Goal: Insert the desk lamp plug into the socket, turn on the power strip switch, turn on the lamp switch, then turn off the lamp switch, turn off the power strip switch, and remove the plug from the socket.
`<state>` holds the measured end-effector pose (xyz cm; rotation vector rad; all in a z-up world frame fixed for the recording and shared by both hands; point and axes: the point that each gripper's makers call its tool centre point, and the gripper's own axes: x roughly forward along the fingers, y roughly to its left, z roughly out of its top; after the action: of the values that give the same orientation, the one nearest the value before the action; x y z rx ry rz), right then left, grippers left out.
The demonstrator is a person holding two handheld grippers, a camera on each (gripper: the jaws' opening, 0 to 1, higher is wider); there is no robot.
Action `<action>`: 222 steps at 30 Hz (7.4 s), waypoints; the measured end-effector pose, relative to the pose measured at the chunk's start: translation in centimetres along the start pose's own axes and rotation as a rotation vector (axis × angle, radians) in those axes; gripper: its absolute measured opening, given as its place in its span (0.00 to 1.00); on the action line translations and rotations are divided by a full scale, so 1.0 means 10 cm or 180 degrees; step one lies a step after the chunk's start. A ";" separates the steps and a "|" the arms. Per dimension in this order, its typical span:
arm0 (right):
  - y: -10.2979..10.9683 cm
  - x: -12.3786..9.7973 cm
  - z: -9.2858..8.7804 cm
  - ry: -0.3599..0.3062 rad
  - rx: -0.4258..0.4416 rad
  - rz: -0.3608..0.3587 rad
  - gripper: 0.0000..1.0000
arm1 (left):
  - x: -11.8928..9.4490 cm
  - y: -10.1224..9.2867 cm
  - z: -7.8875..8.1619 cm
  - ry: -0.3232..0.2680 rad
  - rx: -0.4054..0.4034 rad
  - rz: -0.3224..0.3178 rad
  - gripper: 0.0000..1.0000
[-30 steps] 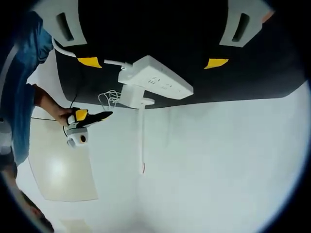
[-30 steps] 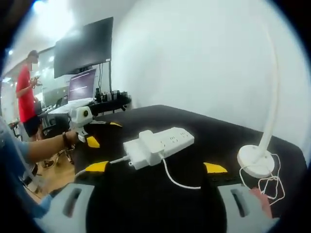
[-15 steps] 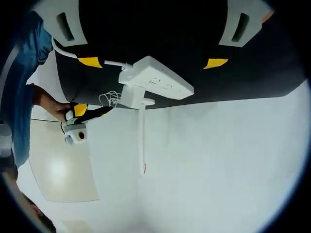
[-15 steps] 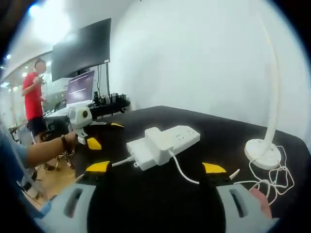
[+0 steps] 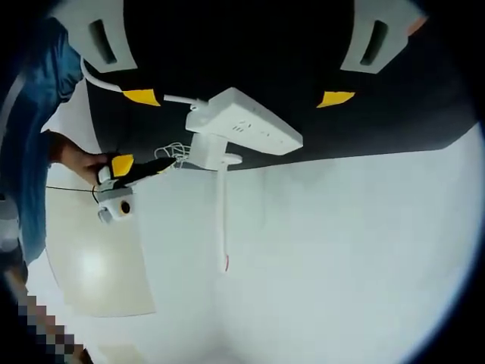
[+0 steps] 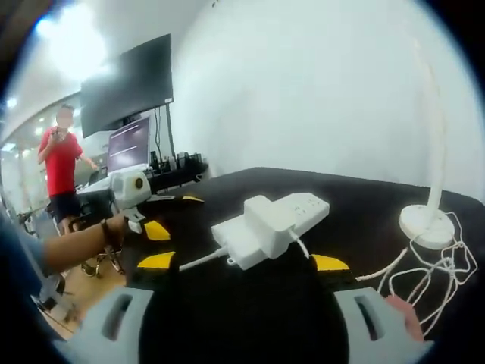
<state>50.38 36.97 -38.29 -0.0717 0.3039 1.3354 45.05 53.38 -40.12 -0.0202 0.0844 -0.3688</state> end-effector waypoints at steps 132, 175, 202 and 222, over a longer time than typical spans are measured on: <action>0.05 -0.03 0.03 0.0183 -0.0152 0.0434 0.31 | 0.01 -0.07 -0.07 0.0100 0.0019 -0.0071 0.71; -1.14 -1.15 0.49 -0.0060 -0.0154 0.0017 0.31 | 0.00 -0.07 -0.11 0.0193 0.0050 0.0016 0.70; -1.91 -1.12 0.49 -0.0104 0.0071 -0.0223 0.31 | 0.04 -0.05 -0.12 0.0211 0.0018 0.0059 0.72; -2.21 -0.95 0.67 -0.0269 0.0217 -0.0209 0.31 | 0.04 0.03 -0.13 0.0229 0.0015 0.0116 0.72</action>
<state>70.95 24.27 -32.07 0.0316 0.2729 1.2582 45.39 53.48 -41.49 -0.0008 0.1548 -0.3332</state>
